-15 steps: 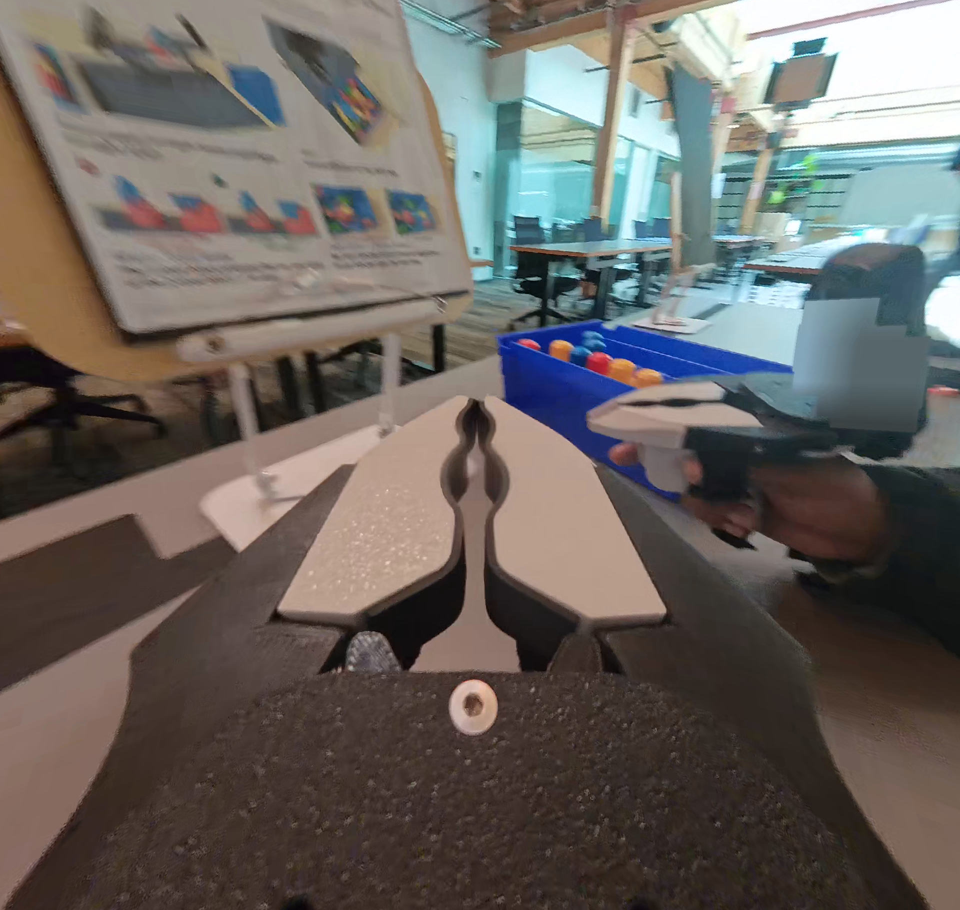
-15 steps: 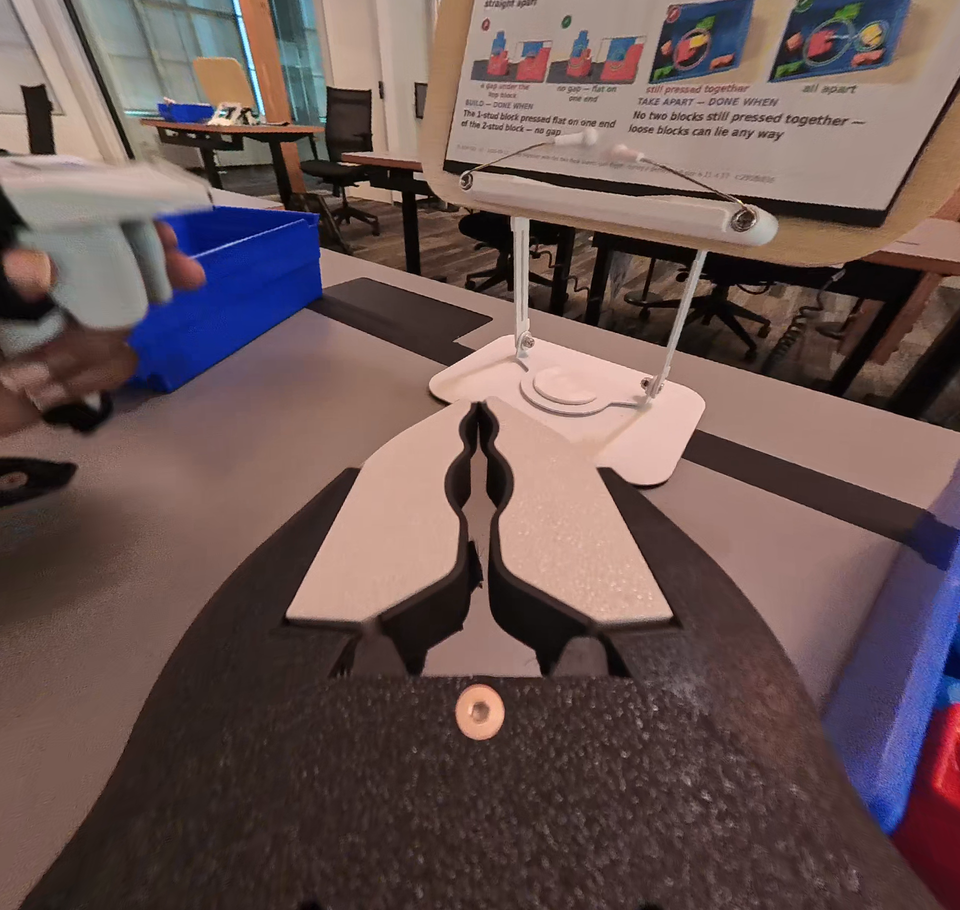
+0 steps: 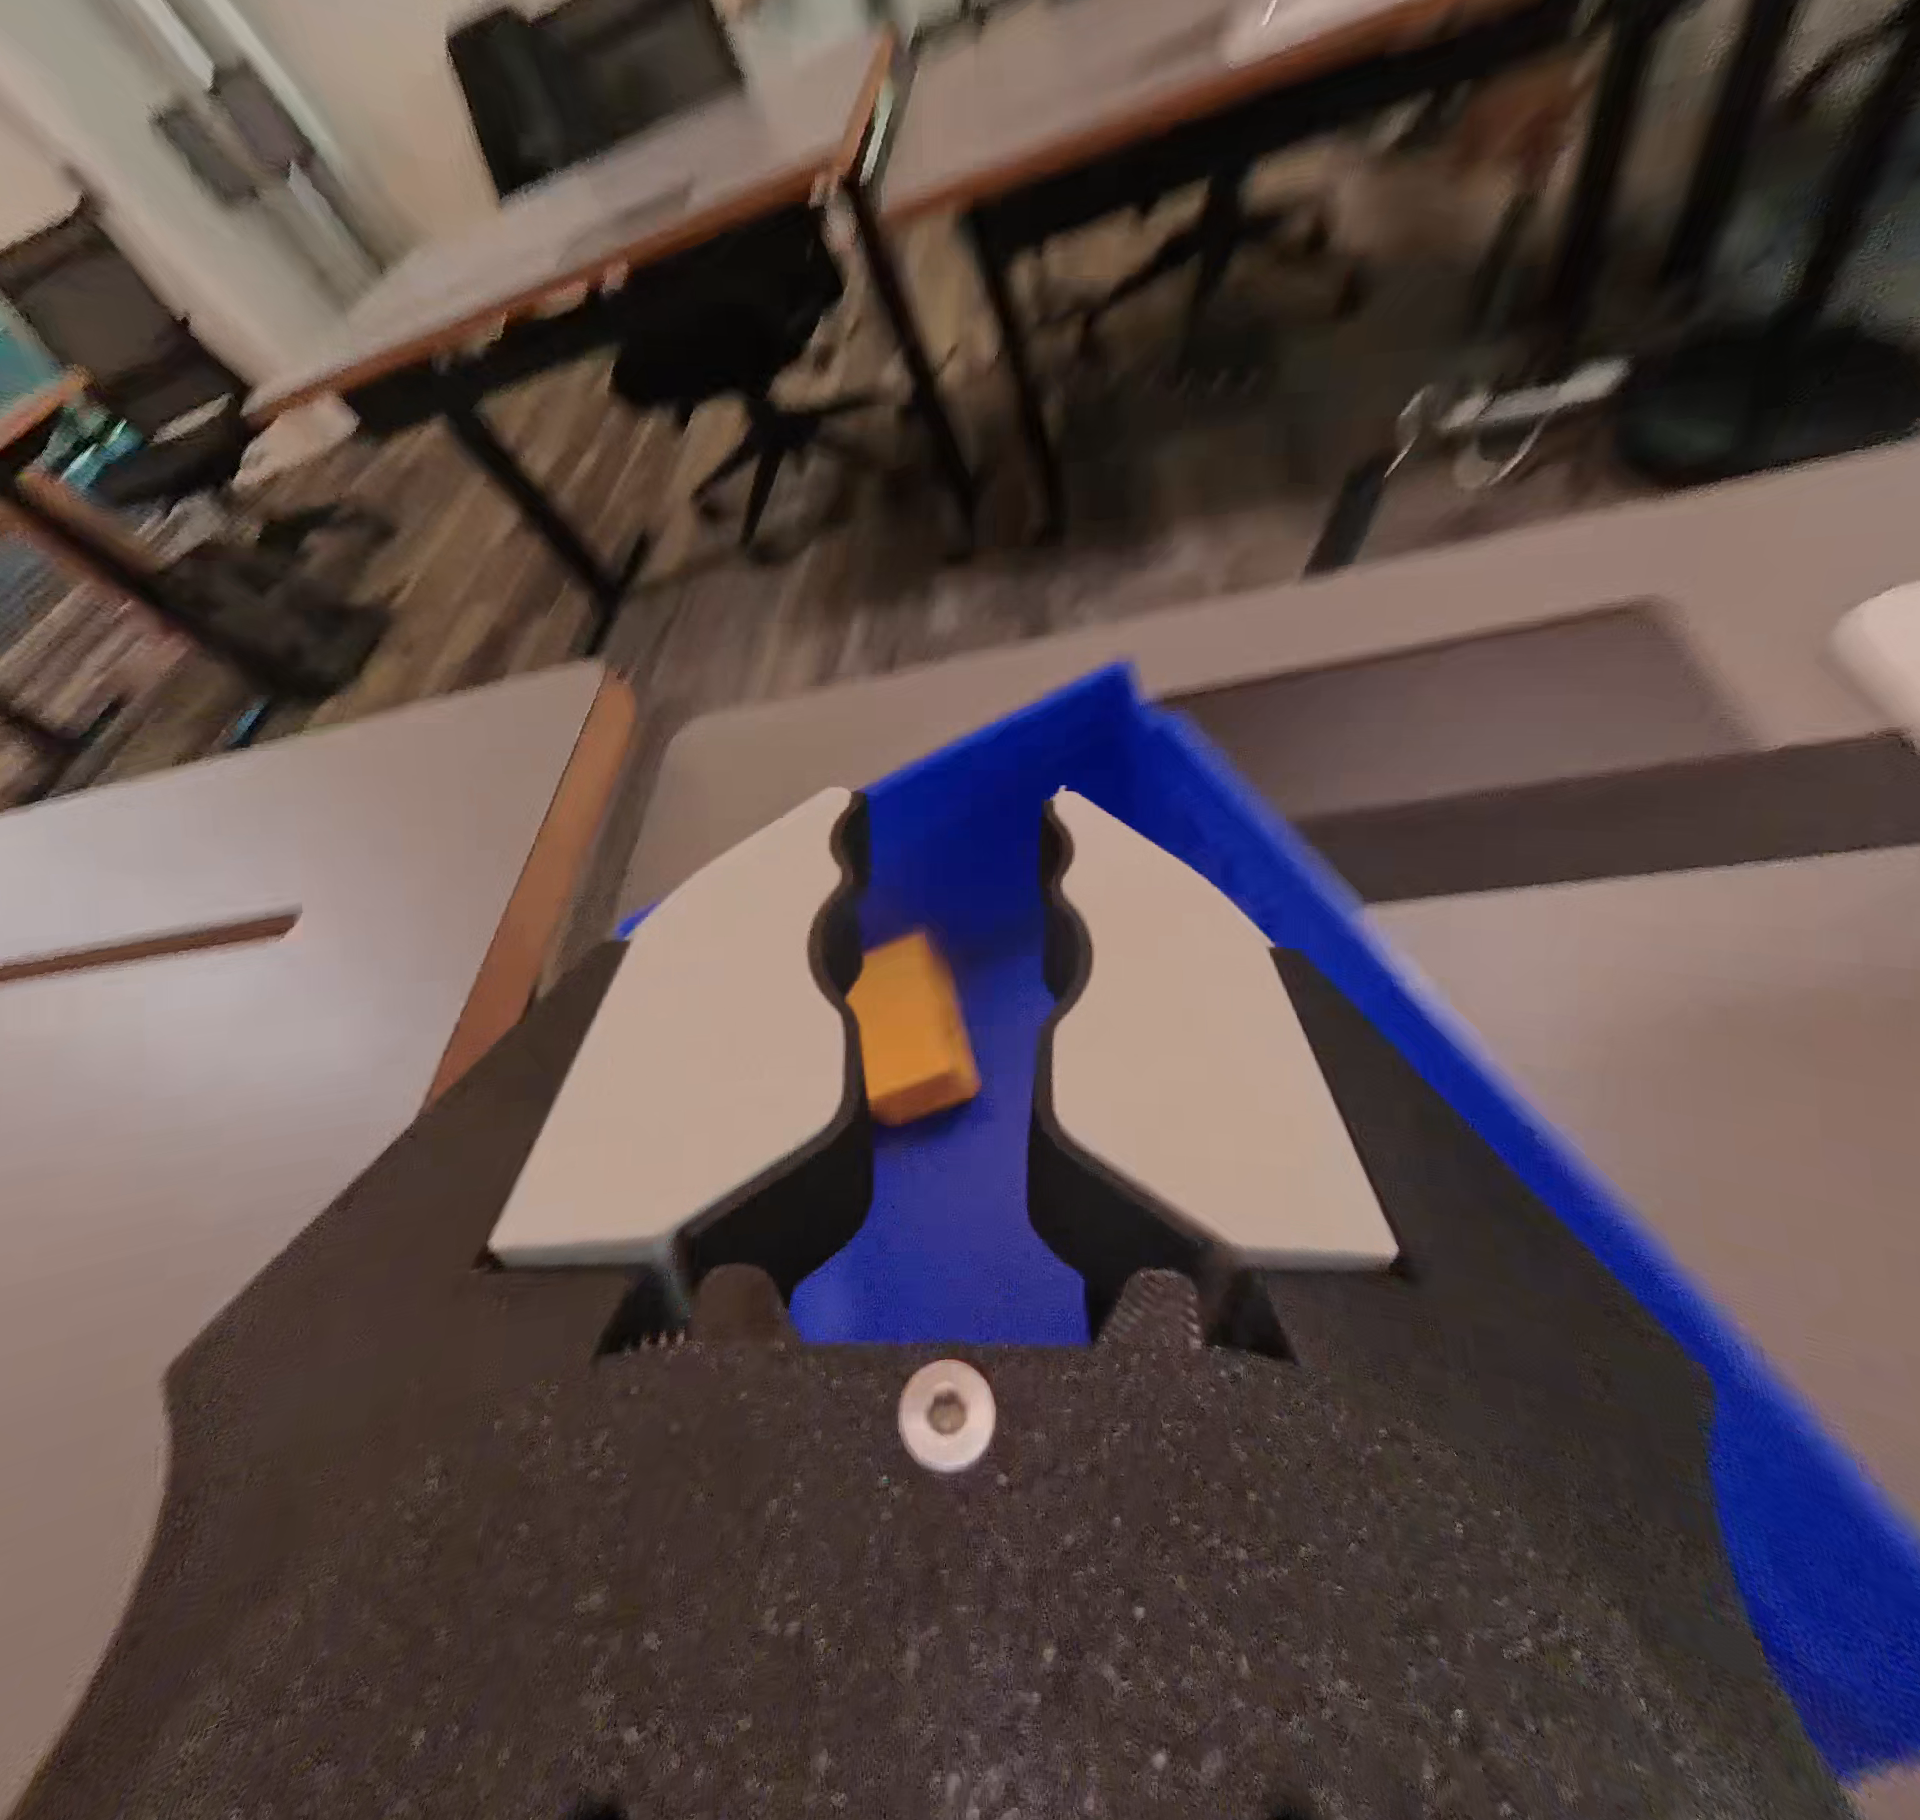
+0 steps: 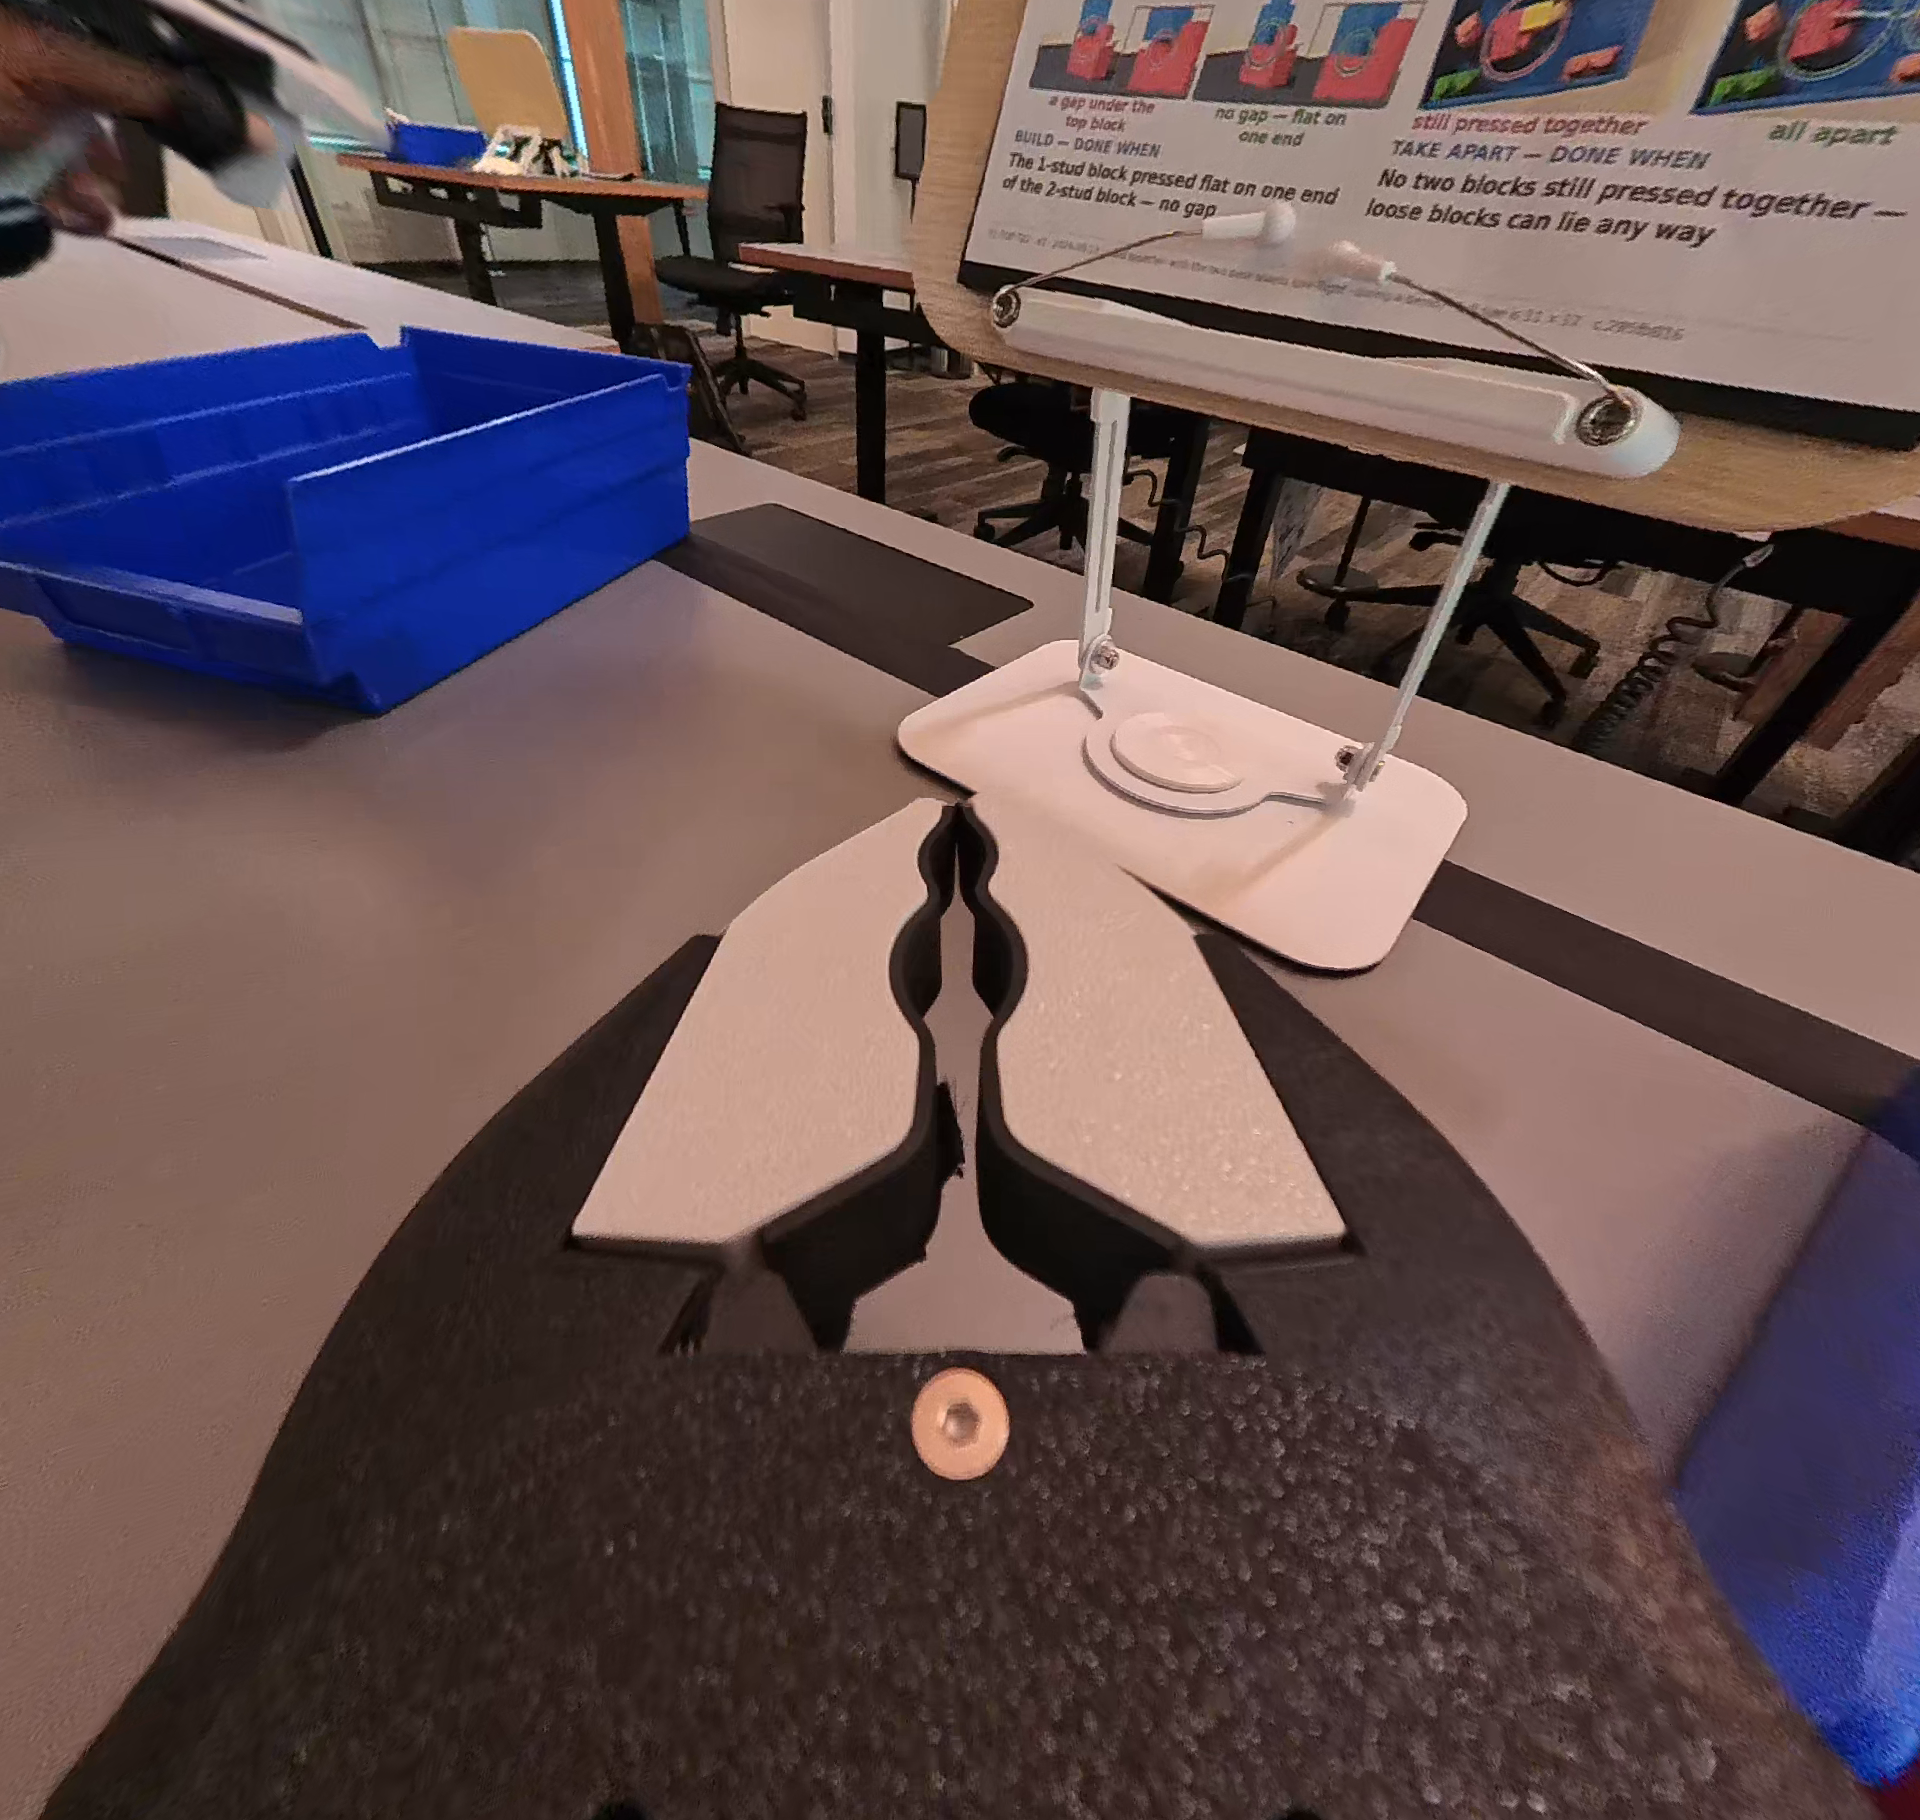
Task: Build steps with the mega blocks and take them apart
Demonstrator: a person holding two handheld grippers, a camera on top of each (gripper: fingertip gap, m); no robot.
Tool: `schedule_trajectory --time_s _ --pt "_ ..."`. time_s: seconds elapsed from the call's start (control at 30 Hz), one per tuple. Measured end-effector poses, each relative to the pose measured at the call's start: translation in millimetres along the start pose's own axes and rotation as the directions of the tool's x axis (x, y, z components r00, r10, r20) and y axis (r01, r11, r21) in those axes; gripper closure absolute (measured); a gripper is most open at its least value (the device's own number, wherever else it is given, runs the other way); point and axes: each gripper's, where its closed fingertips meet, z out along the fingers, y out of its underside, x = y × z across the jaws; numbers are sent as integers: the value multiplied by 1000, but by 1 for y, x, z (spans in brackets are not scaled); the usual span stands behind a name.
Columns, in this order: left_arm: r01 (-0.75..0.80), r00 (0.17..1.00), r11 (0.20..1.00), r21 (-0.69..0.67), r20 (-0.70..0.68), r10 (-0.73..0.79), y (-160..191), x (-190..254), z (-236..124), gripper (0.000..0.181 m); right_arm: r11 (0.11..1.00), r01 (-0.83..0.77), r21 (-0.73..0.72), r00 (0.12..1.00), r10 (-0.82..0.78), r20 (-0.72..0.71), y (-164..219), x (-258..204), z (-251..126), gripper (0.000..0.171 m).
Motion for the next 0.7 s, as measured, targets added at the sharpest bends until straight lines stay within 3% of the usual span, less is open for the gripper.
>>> schedule_trajectory --time_s 0.17,0.27,0.4,0.7 --pt "-81 984 935 -345 122 130 78 -27 47 138 1000 3 3 1000 -3 3 -2 -1 -1 171" --pt "-91 978 878 -469 124 167 113 -25 64 135 1000 5 1 1000 -5 3 -2 0 -1 171" --pt "-94 974 835 -542 122 189 137 -17 80 130 1000 6 -3 1000 -6 5 -1 -1 0 171" --pt "-46 971 802 -596 161 176 165 -19 97 138 1000 19 -5 1000 -19 8 -1 -2 0 171"
